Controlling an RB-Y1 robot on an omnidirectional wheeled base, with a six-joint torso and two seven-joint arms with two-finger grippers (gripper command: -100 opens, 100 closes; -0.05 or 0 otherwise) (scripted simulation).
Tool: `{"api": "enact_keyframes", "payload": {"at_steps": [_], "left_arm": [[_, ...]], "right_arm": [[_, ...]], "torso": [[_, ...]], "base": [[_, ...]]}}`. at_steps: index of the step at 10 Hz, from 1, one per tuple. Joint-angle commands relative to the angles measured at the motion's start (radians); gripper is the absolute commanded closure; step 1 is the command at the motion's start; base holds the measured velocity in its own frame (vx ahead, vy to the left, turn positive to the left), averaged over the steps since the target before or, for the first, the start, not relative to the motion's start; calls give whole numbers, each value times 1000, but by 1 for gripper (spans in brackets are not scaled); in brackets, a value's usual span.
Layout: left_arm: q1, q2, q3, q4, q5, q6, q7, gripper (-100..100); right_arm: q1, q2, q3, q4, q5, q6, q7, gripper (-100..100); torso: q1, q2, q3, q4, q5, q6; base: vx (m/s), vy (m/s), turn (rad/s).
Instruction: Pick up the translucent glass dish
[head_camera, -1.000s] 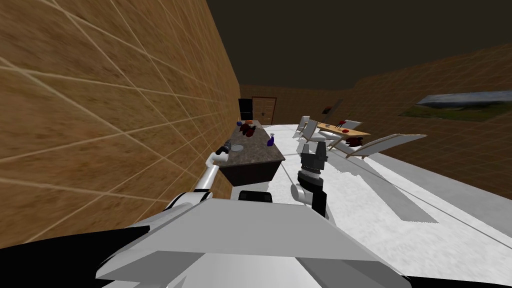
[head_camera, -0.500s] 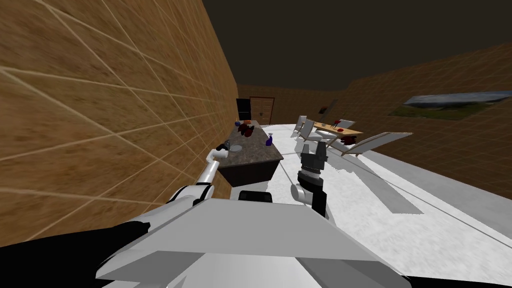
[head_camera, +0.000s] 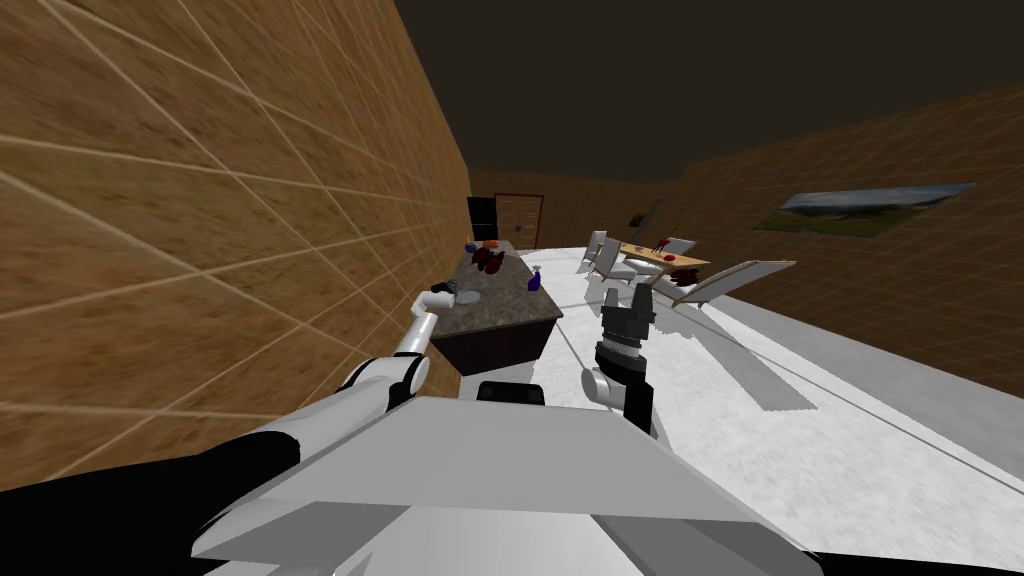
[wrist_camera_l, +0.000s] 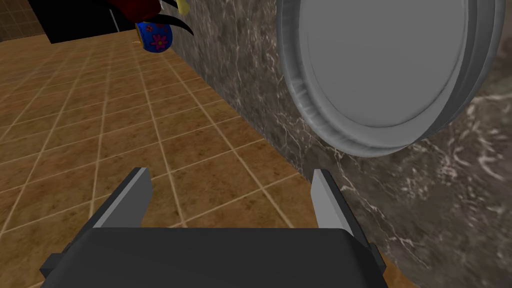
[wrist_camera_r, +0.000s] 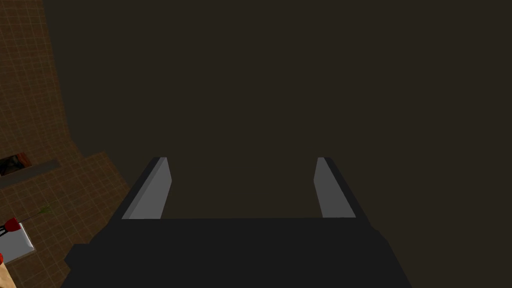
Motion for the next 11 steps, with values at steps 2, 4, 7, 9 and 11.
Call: {"api": "enact_keyframes", "payload": {"at_steps": [2, 4, 7, 9, 11], "left_arm": [[-71, 21, 29, 77, -6, 80, 19, -100], [-125, 38, 49, 136, -7, 141, 30, -100], [-179, 54, 68, 216, -8, 217, 41, -100], [-223, 70, 88, 266, -7, 278, 52, -100], [-223, 70, 88, 298, -7, 305, 52, -100]], "right_arm": [[0, 0, 0, 0, 0, 0, 0, 0], [0, 0, 0, 0, 0, 0, 0, 0], [0, 0, 0, 0, 0, 0, 0, 0], [0, 0, 0, 0, 0, 0, 0, 0], [0, 0, 0, 0, 0, 0, 0, 0]], "torso": [[0, 0, 0, 0, 0, 0], [0, 0, 0, 0, 0, 0], [0, 0, 0, 0, 0, -1], [0, 0, 0, 0, 0, -1], [1, 0, 0, 0, 0, -1]], "base": [[3, -1, -100], [7, 2, -84], [5, 0, -62], [11, 5, -76], [9, 4, -28]]}}
